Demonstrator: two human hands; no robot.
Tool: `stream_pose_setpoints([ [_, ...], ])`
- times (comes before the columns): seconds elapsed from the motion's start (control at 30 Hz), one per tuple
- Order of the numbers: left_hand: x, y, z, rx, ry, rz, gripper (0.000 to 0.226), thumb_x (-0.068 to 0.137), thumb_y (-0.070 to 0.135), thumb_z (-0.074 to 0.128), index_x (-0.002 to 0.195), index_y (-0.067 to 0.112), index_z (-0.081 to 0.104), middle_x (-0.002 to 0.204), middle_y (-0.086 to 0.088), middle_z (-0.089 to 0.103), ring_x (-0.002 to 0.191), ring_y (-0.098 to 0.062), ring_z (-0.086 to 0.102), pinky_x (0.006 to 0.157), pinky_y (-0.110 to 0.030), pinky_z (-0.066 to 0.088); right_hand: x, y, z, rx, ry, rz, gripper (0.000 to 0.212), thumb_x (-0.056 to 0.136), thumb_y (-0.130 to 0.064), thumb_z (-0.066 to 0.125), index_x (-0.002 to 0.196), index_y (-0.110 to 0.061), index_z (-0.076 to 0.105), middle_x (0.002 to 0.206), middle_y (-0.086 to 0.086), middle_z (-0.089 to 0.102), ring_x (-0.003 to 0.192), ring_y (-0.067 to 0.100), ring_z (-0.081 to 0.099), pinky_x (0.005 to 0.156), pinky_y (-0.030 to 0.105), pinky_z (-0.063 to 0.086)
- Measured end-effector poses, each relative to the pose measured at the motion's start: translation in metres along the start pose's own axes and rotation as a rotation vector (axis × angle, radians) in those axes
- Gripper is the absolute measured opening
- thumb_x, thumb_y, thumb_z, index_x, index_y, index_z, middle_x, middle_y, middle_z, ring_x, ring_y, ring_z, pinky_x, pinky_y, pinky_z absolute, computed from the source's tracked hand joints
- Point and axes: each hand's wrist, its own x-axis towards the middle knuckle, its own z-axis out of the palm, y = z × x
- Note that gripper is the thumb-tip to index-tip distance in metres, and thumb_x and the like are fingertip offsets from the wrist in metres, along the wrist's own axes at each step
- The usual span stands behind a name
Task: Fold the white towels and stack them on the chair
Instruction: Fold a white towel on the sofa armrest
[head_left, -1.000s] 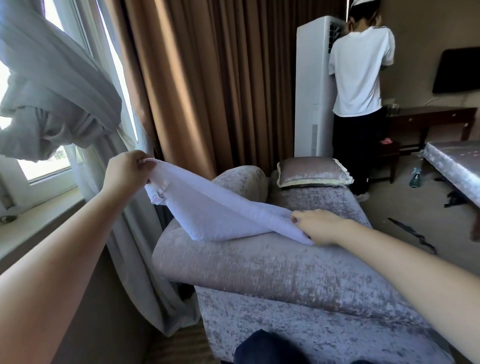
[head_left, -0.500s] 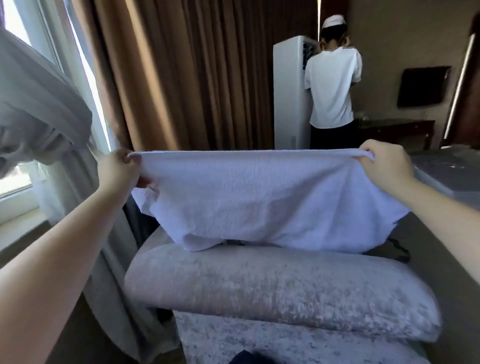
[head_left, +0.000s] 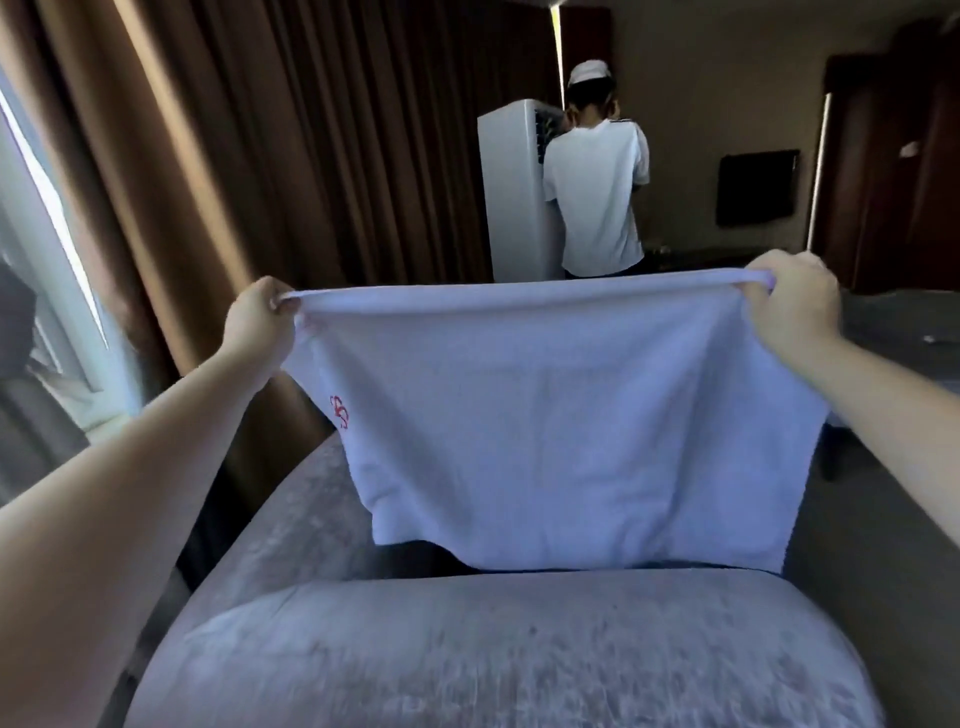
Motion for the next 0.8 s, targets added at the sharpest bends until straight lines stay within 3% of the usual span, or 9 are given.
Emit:
stream_pose_setpoints([
  [0.07,0.022,0.014,-0.004,-0.011,0.044,0.056,0.025,0.099,0.015,0.041,0.112,0.005,0.06,0.109,-0.02,0.058,0.098,-0.038,0.055,0.07,-0.039,0.043,0.015,-0.009,-0.013,0.015,0.077,-0.041,0.047,0.082,-0.026,0.032,0.105,-0.002,0.066,0.111,0.031,0.053,0.098,0.044,0.052,0.077,0.038,0.039],
  [0.2,0.033,0.022,-0.015,0.017,0.084,0.145,0.024,0.098,0.012,0.043,0.112,0.0,0.058,0.115,-0.025,0.059,0.106,-0.04,0.053,0.081,-0.041,0.041,0.015,-0.011,-0.03,0.065,0.119,-0.113,0.025,0.092,-0.007,0.046,0.105,-0.001,0.067,0.112,0.027,0.055,0.1,0.039,0.052,0.079,0.029,0.034],
  [0.33,0.006,0.003,-0.034,0.061,0.073,0.204,0.018,0.098,0.007,0.041,0.105,0.001,0.056,0.099,-0.019,0.057,0.093,-0.033,0.051,0.074,-0.035,0.034,-0.018,0.0,-0.033,0.059,0.103,-0.219,0.017,0.087,-0.002,0.055,0.097,-0.001,0.069,0.095,0.021,0.059,0.095,0.035,0.053,0.078,0.029,0.034],
  [0.43,-0.031,-0.032,-0.05,0.175,0.024,0.253,0.013,0.096,0.004,0.038,0.088,-0.003,0.046,0.088,-0.021,0.052,0.08,-0.035,0.048,0.065,-0.037,0.03,-0.064,0.016,-0.029,0.088,0.019,-0.227,0.01,0.087,-0.004,0.06,0.091,-0.006,0.069,0.086,0.005,0.053,0.079,0.025,0.05,0.063,0.016,0.032],
  [0.57,-0.102,-0.08,-0.071,0.274,-0.092,0.225,0.02,0.093,-0.004,0.041,0.103,-0.004,0.057,0.098,-0.023,0.058,0.09,-0.038,0.054,0.07,-0.035,0.032,-0.151,0.042,-0.014,0.085,-0.091,-0.26,0.004,0.085,-0.002,0.066,0.085,-0.006,0.068,0.078,0.004,0.051,0.068,0.022,0.046,0.06,0.027,0.026],
  [0.67,-0.163,-0.114,-0.086,0.333,-0.179,0.213,0.024,0.091,-0.007,0.044,0.107,-0.001,0.061,0.105,-0.02,0.061,0.097,-0.039,0.056,0.073,-0.034,0.032,-0.223,0.064,-0.009,0.126,-0.169,-0.301,0.014,0.082,-0.013,0.057,0.075,-0.005,0.066,0.068,0.007,0.049,0.059,0.025,0.046,0.058,0.02,0.032],
  [0.8,-0.233,-0.17,-0.109,0.38,-0.271,0.179,0.019,0.095,0.001,0.049,0.109,0.009,0.06,0.112,-0.01,0.061,0.1,-0.035,0.059,0.077,-0.039,0.04,-0.302,0.091,-0.007,0.121,-0.308,-0.355,0.037,0.083,-0.031,0.041,0.071,-0.004,0.062,0.071,0.013,0.054,0.059,0.03,0.049,0.054,0.033,0.035],
])
